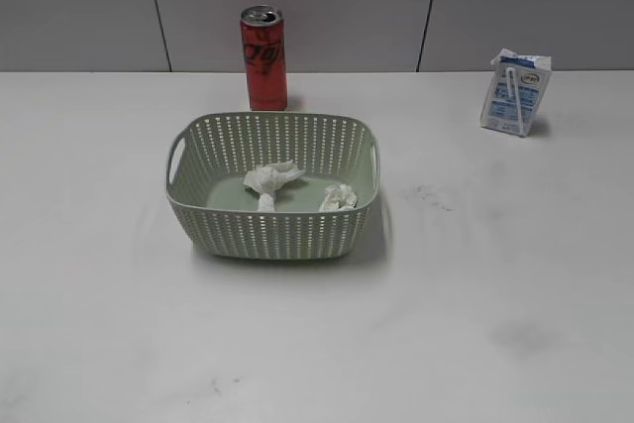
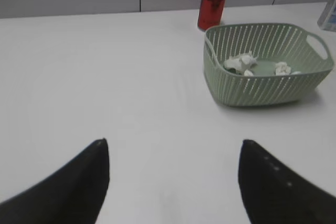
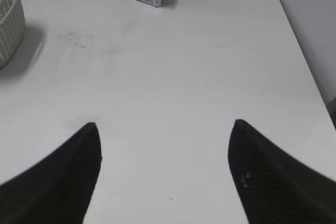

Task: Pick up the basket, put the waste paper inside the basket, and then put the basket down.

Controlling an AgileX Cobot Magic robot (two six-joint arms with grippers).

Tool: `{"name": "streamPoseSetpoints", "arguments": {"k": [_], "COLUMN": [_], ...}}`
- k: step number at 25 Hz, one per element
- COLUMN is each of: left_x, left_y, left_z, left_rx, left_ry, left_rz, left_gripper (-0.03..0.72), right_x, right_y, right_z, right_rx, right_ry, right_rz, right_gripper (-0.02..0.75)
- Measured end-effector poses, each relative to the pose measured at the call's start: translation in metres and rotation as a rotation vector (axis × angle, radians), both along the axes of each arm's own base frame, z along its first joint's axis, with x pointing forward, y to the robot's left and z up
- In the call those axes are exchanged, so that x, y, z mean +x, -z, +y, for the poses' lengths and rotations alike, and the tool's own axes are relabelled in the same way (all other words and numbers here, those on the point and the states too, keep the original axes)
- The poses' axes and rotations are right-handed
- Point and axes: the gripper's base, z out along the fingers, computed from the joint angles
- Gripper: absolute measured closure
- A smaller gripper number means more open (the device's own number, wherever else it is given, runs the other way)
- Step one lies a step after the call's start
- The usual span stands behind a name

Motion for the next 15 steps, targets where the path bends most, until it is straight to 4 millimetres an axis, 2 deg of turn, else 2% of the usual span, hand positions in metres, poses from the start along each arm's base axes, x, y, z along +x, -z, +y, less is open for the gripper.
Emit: {"name": "streamPoseSetpoints", "arguments": {"k": [6, 15], "left_x": [0.0041, 0.0039], "left_y": [0.0119, 0.0123], "left_z": [-0.0011, -0.0009], "left_rx": [0.023, 0.025], "left_ry": [-0.001, -0.001], "left_rz": [0.072, 0.077], "left_gripper": [0.114, 0.125], "right_x": [0.0, 0.0], "right_y": [0.0, 0.0], "right_z": [-0.0001, -0.0001], "right_rx": [-0.001, -0.001], "right_ry": [0.001, 0.001], "right_rz": [0.0, 0.0], "right_gripper": [0.168, 0.168]}}
